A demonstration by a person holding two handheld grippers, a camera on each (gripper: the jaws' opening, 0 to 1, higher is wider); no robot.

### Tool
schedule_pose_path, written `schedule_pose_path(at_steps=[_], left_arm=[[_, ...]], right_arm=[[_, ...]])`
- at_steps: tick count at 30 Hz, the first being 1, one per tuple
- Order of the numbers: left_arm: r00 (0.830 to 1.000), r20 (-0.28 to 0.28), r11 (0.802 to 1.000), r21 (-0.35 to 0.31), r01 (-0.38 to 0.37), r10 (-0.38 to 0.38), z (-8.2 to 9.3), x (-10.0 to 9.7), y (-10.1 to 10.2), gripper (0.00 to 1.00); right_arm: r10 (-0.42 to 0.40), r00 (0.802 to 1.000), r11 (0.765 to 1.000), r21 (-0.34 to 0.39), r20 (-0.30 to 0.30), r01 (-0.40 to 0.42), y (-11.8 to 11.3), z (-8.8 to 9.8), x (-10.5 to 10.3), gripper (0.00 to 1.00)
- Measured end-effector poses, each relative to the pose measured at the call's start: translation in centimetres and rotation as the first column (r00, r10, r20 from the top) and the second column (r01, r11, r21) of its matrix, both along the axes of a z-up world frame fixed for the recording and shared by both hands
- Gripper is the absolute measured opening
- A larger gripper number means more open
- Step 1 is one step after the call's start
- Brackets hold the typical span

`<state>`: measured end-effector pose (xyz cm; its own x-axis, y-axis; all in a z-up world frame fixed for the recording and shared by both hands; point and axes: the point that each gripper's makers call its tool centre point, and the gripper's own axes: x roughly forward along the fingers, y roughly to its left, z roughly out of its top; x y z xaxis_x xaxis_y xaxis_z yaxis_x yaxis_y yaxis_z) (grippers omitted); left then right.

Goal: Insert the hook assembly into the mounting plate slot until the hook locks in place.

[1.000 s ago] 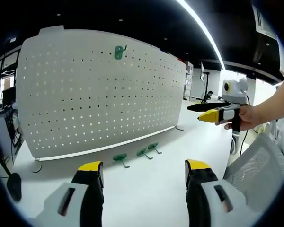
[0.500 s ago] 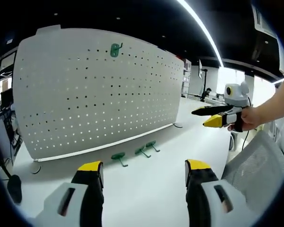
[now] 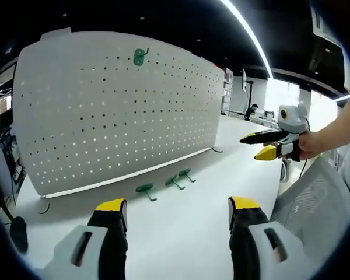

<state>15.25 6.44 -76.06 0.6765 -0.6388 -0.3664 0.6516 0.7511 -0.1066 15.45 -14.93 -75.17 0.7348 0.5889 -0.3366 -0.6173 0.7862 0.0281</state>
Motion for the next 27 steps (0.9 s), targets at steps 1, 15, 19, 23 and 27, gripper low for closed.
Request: schedule_pose_path(at_steps=[1, 15, 19, 23, 27], left_arm=[[1.000, -0.001, 1.000, 0.001, 0.001, -0.001, -0.1, -0.1, 0.1, 0.73], [1.000, -0.016, 1.000, 0.019, 0.005, -0.005, -0.4, -0.4, 1.0, 0.72], [1.000, -0.025, 1.000, 0.016, -0.005, 0.005, -0.6, -0.3, 1.6, 0.72], [1.000, -0.030, 1.000, 0.020, -0.007, 0.008, -0.7, -0.4, 1.9, 0.72], [0.999, -0.030, 1.000, 0.020, -0.011, 0.011, -0.7, -0.4, 1.9, 0.71]], right_arm=[[0.002, 1.000, 1.000, -0.001, -0.003, -0.002, 0.0, -0.1, -0.1, 0.64], [-0.009, 0.999, 1.000, 0.001, -0.042, 0.009, -0.9, -1.2, -1.2, 0.64], [-0.018, 0.999, 1.000, 0.002, -0.048, 0.018, -1.1, -1.3, -1.3, 0.64], [-0.016, 0.998, 1.000, -0.002, -0.055, 0.016, -1.0, -1.6, -1.4, 0.64], [-0.015, 0.998, 1.000, -0.002, -0.055, 0.015, -1.0, -1.6, -1.4, 0.64]])
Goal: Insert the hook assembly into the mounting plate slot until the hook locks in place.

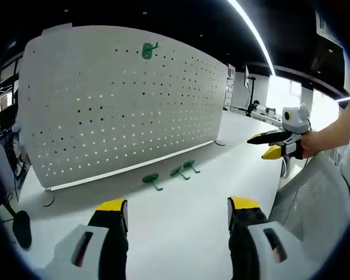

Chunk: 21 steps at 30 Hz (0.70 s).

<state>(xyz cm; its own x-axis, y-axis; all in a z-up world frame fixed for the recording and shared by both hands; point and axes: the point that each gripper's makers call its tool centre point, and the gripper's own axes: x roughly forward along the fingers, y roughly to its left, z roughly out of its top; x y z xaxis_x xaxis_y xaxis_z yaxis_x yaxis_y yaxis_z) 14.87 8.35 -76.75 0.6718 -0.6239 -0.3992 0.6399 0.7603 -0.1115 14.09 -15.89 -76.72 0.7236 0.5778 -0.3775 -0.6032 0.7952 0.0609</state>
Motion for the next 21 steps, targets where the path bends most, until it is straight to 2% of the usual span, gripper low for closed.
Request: schedule_pose_path(at_steps=[7, 10, 16, 21], left_arm=[[1.000, 0.003, 1.000, 0.016, 0.019, -0.019, 0.0, 0.4, -0.1, 0.71], [0.998, 0.003, 0.995, 0.080, 0.063, -0.063, -0.7, 0.6, -0.1, 0.71], [0.992, -0.007, 0.982, 0.144, 0.125, -0.125, -1.3, 1.5, 0.0, 0.71], [0.988, -0.025, 0.976, 0.151, 0.154, -0.152, -1.5, 2.4, 0.0, 0.70]], right_arm=[[0.003, 1.000, 1.000, -0.003, 0.003, -0.003, 0.0, 0.1, 0.1, 0.64], [0.001, 1.000, 1.000, 0.000, 0.004, -0.001, 0.1, 0.2, 0.1, 0.64], [0.003, 1.000, 1.000, -0.001, 0.007, -0.003, 0.2, 0.3, 0.2, 0.64], [0.001, 1.000, 1.000, -0.004, 0.000, -0.001, 0.1, 0.1, 0.1, 0.64]])
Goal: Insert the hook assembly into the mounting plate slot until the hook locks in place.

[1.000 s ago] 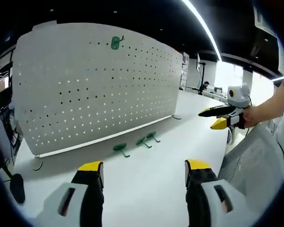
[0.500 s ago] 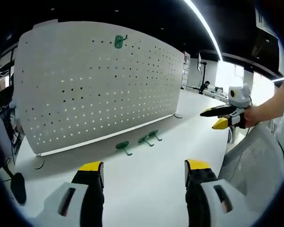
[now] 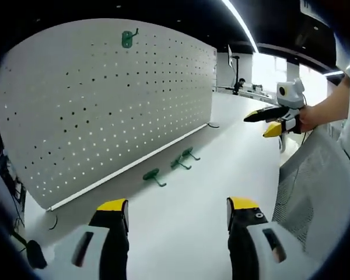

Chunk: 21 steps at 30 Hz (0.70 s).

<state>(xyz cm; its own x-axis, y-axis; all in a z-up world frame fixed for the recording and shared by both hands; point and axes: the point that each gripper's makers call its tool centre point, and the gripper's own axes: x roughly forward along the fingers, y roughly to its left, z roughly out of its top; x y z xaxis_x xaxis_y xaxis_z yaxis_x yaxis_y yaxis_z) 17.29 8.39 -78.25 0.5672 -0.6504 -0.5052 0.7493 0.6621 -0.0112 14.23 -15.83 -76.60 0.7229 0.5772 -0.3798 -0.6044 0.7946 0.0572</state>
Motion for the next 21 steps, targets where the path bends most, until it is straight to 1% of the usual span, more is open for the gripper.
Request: schedule_pose_path(at_steps=[5, 6, 9, 11, 18, 21], left_arm=[[1.000, -0.003, 0.999, 0.026, 0.028, -0.028, -0.1, 1.0, 0.1, 0.70], [0.999, -0.005, 0.998, 0.045, 0.039, -0.039, -0.2, 1.3, 0.2, 0.70], [0.998, 0.001, 0.996, 0.071, 0.058, -0.058, -0.3, 1.9, 0.3, 0.70], [0.998, 0.014, 0.993, 0.098, 0.067, -0.069, -0.3, 2.4, 0.5, 0.70], [0.994, 0.011, 0.983, 0.145, 0.110, -0.113, -0.5, 3.8, 0.6, 0.70], [0.991, 0.009, 0.977, 0.164, 0.133, -0.137, -0.6, 4.2, 0.4, 0.70]], right_arm=[[0.001, 1.000, 1.000, -0.002, -0.003, -0.001, 0.0, -0.1, -0.1, 0.64], [0.001, 1.000, 1.000, -0.002, -0.005, -0.001, 0.0, -0.1, -0.1, 0.64], [0.002, 1.000, 1.000, -0.004, -0.004, -0.002, 0.0, -0.1, -0.1, 0.64], [0.003, 1.000, 1.000, -0.008, -0.003, -0.003, 0.0, -0.1, -0.1, 0.64], [-0.004, 1.000, 1.000, -0.012, -0.008, 0.004, -0.2, -0.2, -0.2, 0.64], [-0.008, 1.000, 1.000, 0.002, -0.012, 0.008, -0.3, -0.1, -0.2, 0.65]])
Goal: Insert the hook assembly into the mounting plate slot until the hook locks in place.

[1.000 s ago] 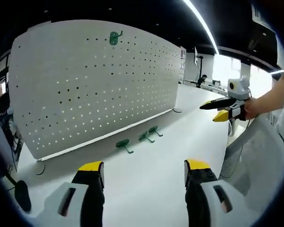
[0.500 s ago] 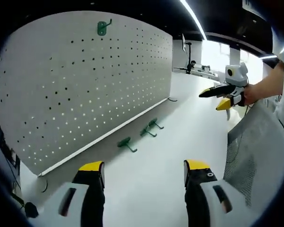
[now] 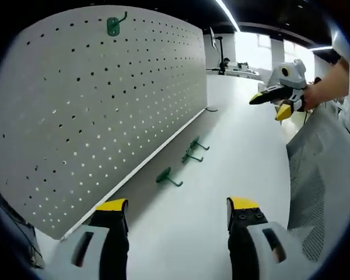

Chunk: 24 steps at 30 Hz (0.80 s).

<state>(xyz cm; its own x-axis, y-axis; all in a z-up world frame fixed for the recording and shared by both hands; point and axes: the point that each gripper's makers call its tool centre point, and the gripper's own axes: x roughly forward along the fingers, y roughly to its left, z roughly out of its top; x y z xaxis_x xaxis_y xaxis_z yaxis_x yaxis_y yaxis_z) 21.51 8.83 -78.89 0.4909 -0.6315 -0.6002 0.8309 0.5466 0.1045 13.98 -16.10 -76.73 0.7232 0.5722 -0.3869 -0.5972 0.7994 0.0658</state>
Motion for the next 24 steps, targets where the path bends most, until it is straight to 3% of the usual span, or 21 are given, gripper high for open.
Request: schedule_pose_path(at_steps=[14, 24], left_arm=[[0.997, -0.022, 0.995, 0.064, 0.081, -0.079, -0.7, 2.3, -0.5, 0.71], [0.986, -0.040, 0.979, 0.119, 0.168, -0.164, -1.6, 3.5, -1.1, 0.71]], right_arm=[[0.010, 1.000, 1.000, -0.026, -0.016, -0.011, 0.2, -0.4, -0.2, 0.66], [0.014, 0.999, 1.000, -0.017, -0.032, -0.014, 0.3, -0.6, -0.5, 0.66]])
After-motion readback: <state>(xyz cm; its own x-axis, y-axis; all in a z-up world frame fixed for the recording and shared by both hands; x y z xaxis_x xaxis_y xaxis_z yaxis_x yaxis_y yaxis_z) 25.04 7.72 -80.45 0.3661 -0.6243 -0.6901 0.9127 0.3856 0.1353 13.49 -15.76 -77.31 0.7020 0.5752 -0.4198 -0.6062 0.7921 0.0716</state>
